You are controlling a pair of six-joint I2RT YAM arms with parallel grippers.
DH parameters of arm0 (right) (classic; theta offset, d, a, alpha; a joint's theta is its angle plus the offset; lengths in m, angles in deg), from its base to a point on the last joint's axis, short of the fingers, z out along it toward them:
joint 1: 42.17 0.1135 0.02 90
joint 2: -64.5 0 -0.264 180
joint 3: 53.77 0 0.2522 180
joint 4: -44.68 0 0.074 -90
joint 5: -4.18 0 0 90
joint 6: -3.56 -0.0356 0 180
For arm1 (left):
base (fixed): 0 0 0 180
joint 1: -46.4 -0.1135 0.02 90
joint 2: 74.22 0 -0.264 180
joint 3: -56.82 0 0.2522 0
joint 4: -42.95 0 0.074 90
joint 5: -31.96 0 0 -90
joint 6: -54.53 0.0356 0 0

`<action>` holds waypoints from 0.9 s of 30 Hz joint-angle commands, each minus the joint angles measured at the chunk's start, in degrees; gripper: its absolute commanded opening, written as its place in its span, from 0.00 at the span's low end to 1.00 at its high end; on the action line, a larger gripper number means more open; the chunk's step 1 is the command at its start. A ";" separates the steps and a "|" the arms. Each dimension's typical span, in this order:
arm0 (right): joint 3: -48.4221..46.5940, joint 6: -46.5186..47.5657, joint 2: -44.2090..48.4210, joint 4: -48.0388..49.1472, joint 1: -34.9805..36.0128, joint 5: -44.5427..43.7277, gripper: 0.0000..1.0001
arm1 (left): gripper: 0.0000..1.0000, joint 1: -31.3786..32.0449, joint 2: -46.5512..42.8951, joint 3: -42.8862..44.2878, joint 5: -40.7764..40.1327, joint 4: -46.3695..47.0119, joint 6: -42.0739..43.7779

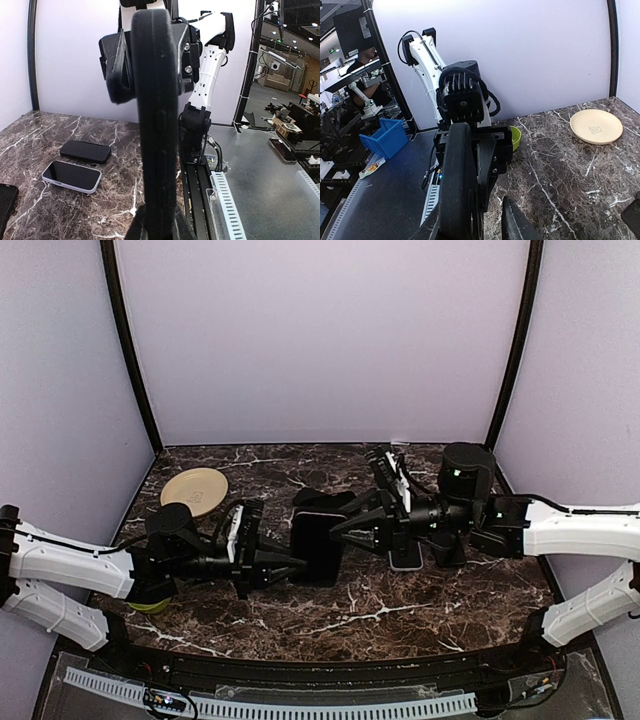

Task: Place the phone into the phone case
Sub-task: Press the phone against the phone case, then place the phone with the phone case at the center of the board.

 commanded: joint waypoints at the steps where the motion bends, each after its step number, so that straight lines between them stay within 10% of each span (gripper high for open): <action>1: 1.32 -3.18 -1.20 6.30 -0.05 1.64 0.36 | 0.00 0.23 -2.70 -0.74 -0.91 9.17 -1.83; 21: 1.14 -4.06 -2.88 7.43 0.22 1.57 0.00 | 0.00 0.23 -2.47 -1.17 -1.79 10.57 -3.49; 27: -0.49 -3.52 -1.21 0.20 -1.60 -3.35 0.00 | 0.70 0.23 -2.41 0.14 -8.26 6.46 -2.94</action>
